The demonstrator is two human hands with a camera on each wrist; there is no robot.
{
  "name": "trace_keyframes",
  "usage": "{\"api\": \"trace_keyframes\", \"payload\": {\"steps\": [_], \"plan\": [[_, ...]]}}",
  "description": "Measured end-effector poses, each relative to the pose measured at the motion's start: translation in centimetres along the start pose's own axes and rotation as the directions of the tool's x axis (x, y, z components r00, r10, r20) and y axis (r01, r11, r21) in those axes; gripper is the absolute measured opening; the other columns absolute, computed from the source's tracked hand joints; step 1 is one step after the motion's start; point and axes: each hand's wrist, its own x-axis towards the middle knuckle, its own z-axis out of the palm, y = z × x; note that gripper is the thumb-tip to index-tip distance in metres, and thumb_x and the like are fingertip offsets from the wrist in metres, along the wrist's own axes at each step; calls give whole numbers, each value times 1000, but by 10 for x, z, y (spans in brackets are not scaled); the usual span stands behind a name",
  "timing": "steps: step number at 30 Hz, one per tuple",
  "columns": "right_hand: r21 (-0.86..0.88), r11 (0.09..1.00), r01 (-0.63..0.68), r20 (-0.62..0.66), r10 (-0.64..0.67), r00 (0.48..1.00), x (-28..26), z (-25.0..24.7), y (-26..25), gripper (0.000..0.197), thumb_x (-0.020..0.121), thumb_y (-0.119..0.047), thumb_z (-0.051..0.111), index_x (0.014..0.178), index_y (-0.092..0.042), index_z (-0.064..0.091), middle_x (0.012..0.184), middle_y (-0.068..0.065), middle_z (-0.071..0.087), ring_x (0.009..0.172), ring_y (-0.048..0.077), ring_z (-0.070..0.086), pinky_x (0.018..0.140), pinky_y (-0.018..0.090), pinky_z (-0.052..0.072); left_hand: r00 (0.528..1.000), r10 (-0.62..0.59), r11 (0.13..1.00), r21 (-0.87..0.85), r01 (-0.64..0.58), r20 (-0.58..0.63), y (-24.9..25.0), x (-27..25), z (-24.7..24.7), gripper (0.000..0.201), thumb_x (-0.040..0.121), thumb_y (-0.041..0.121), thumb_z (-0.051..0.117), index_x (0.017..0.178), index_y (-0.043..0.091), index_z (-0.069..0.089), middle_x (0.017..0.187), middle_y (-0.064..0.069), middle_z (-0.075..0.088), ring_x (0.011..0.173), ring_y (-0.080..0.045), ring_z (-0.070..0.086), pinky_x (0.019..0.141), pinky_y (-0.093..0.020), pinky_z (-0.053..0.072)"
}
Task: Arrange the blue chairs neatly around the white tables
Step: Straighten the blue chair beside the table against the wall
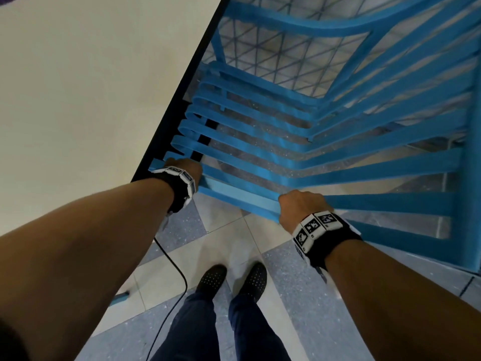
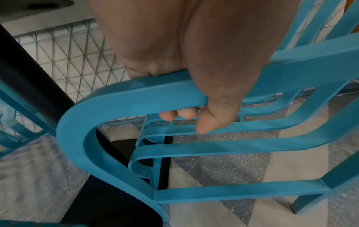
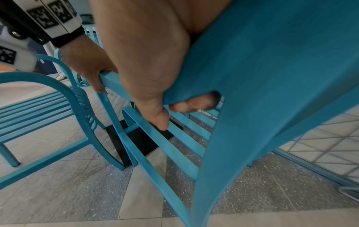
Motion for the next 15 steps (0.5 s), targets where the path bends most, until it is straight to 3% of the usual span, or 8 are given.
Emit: {"api": "trace_keyframes", "payload": {"steps": [3, 6, 9, 15], "plan": [[5, 1000, 1, -6, -1, 1000, 2, 4, 1, 19, 88, -18, 51, 103, -16, 62, 102, 9, 65, 91, 32, 64, 72, 36, 48, 998, 23, 1000, 13, -24, 50, 1, 2, -3, 23, 88, 20, 62, 111, 16, 59, 110, -9, 64, 108, -30, 61, 99, -44, 45], [16, 1000, -14, 10, 14, 1000, 3, 7, 4, 18, 86, -21, 54, 101, -17, 62, 99, 9, 65, 89, 33, 64, 72, 36, 49, 996, 63, 997, 36, -65, 60, 3, 0, -4, 18, 87, 19, 63, 104, 15, 61, 102, -8, 67, 96, -30, 65, 81, -39, 50], [27, 999, -47, 22, 47, 999, 2, 10, 6, 18, 84, -25, 58, 100, -19, 63, 95, 8, 66, 85, 33, 65, 69, 37, 51, 994, 101, 994, 45, -103, 39, 6, -5, -2, 16, 86, 18, 62, 102, 14, 62, 97, -9, 68, 89, -30, 67, 68, -34, 45], [12, 1000, -16, 15, 16, 1000, 0, 8, 3, 17, 85, -21, 57, 100, -17, 63, 96, 8, 66, 86, 31, 64, 64, 33, 43, 997, 57, 998, 6, -58, 59, 1, -12, -6, 22, 81, 18, 71, 100, 14, 61, 102, -9, 67, 93, -30, 66, 75, -35, 51]]}}
